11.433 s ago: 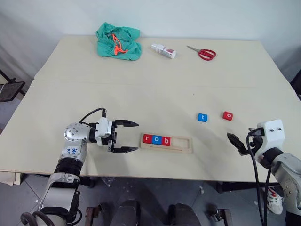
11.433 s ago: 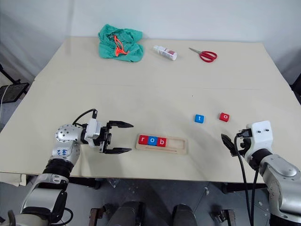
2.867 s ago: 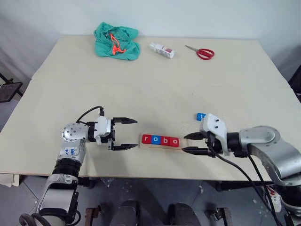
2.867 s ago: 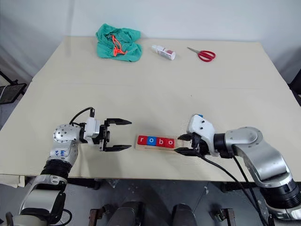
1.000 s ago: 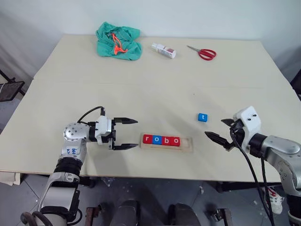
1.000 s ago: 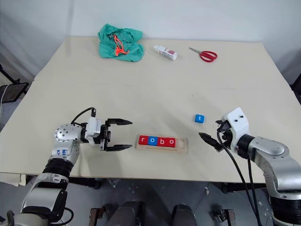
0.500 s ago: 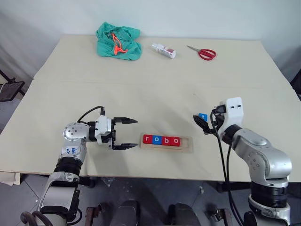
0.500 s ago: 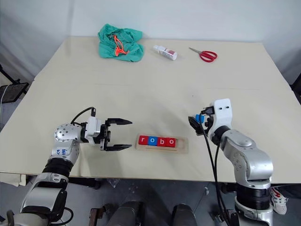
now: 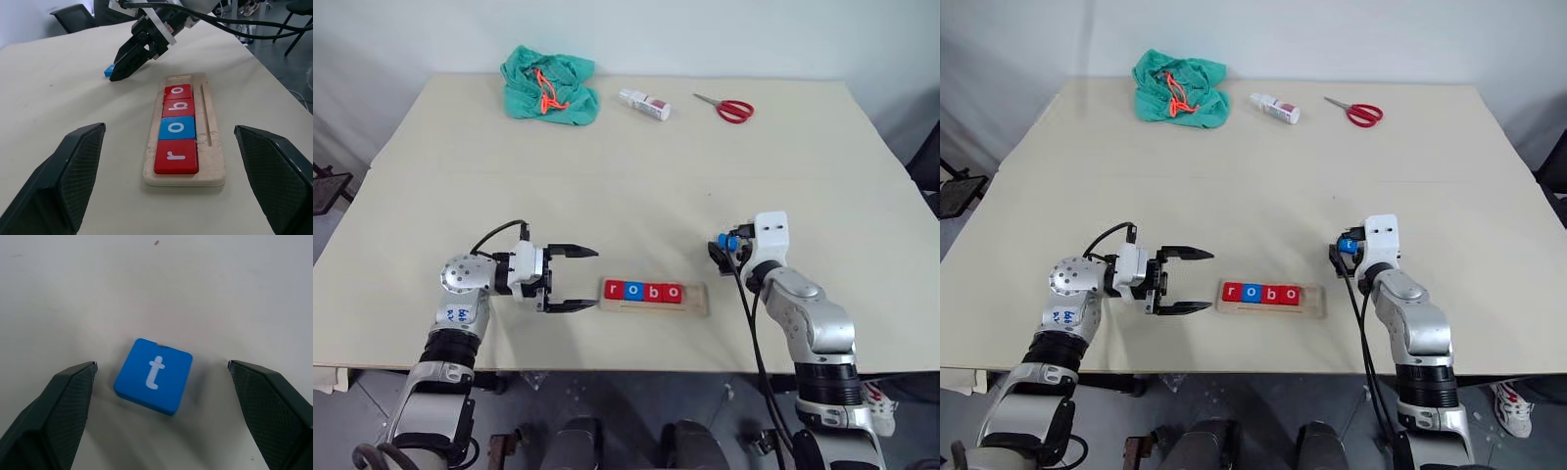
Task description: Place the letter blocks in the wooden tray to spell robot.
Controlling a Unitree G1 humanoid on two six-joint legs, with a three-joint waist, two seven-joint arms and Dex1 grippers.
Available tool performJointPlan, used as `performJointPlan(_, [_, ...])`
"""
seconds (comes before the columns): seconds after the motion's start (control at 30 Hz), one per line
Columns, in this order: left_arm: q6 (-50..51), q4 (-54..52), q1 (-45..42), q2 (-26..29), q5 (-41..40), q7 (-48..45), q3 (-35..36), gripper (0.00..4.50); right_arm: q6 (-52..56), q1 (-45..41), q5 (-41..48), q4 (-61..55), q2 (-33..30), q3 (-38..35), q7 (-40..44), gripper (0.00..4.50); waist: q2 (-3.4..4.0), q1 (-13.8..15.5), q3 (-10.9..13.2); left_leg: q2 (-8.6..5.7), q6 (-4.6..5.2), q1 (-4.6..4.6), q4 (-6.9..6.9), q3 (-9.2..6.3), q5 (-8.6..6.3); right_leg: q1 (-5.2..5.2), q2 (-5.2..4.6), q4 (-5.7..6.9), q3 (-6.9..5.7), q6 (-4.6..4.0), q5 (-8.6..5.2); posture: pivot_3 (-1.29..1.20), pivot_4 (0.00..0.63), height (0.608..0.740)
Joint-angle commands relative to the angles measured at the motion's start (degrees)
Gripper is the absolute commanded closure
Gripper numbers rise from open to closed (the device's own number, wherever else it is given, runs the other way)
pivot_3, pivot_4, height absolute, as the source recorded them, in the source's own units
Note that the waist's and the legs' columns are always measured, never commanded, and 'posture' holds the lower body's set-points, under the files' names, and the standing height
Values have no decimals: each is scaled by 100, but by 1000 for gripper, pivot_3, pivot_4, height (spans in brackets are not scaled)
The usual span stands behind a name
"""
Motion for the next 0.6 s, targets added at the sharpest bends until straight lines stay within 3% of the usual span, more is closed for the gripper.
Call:
performJointPlan(0.03, [-2, -219, 38, 53, -50, 46, 73, 0, -37, -40, -73, 46, 130, 115, -73, 26, 0, -29, 0, 0, 0, 0, 0, -2, 0, -1, 0, 3, -1, 0, 0, 0, 150, 740])
performJointPlan(0.1, [-3, -227, 40, 55, -49, 59, 74, 0, -15, -27, -117, 21, 167, 135, -93, 26, 0, -68, 0, 0, -1, 0, -1, -6, 1, -1, 0, 8, -4, 0, 0, 0, 150, 740])
performJointPlan(0.2, [-14, -231, 64, 61, -53, 70, 78, 0, 82, 133, -148, -229, 212, 277, -88, 621, 0, -80, 0, 0, -1, 0, -2, -8, 1, -1, 0, 10, -5, 0, 0, 0, 150, 740])
performJointPlan(0.43, [2, -252, 112, 61, -81, 24, 64, 0, 144, 184, -121, -528, 48, 203, 22, 3007, 0, -73, 0, -1, -2, 2, -2, -8, 1, -1, 0, 12, -4, 0, 0, 0, 150, 740])
performJointPlan(0.6, [6, -254, 197, 89, -110, -53, 70, 0, 559, 462, 197, -1359, -318, -34, 395, 3041, 0, -58, 0, -10, -1, -4, -2, -15, 1, -1, -4, 11, -3, 0, 0, 0, 150, 740])
